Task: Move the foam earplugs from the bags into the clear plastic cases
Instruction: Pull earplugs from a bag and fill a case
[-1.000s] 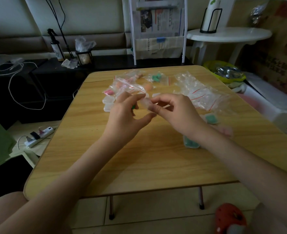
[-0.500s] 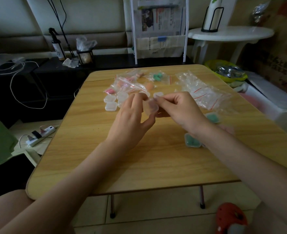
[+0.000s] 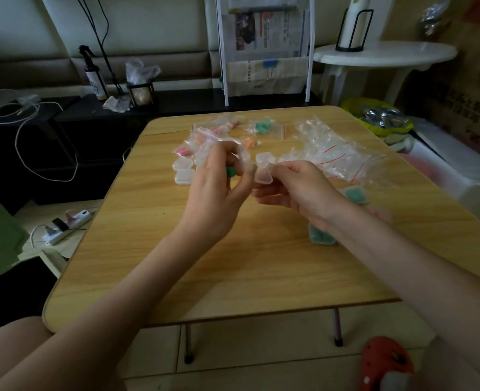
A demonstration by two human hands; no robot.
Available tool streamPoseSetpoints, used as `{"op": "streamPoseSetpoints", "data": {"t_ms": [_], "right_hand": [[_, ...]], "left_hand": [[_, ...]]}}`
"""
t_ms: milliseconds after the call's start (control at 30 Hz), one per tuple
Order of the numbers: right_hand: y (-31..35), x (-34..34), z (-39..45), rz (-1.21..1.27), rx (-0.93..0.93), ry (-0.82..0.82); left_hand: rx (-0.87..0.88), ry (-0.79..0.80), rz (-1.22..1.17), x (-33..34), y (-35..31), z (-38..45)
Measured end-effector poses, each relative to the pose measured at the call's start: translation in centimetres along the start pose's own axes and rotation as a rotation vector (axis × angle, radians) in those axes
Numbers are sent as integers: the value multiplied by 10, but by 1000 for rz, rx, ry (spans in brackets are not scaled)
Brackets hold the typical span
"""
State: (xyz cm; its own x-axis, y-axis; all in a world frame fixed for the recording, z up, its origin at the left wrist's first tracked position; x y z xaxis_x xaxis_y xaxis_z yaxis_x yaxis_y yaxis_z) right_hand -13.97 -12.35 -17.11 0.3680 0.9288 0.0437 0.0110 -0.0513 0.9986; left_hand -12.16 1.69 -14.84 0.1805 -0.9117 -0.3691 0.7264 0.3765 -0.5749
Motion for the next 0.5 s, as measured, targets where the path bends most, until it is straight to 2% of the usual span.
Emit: {"op": "streamPoseSetpoints", "data": {"t_ms": [67,167,300,400,433,500], "right_hand": [[1,0,0,19,16,-4],[4,-2,1,15,-9,-47],[4,-8,3,-199,-144,-96],[7,-13,5,-319,-241,-116],[8,-14,6,-335,-258,-123],[10,-15,8,-396,-315,-176]], "left_hand": [[-153,9,-104,-1,3,0],[-502,67,-288,7,19,-3],[-961,332,-557,28,23,-16],[-1122,574,-724,37,12,-28],[-1160,605,-771,38,11,-29],[-1253,559,-877,37,15,-28]]}}
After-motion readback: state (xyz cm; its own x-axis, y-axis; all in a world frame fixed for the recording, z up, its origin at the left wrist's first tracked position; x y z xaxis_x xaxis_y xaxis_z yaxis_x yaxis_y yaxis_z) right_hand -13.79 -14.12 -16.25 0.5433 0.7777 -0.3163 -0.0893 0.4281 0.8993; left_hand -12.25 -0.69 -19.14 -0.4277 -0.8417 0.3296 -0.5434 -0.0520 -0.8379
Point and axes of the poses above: each hand's wrist, its own z-axis towards the middle knuckle, its own x-axis out of the palm, y = z × x, the point moved 4 cm from there along z, towards the middle knuckle, and after that the axes turned 12 degrees about -y, right-handed, at the moved point
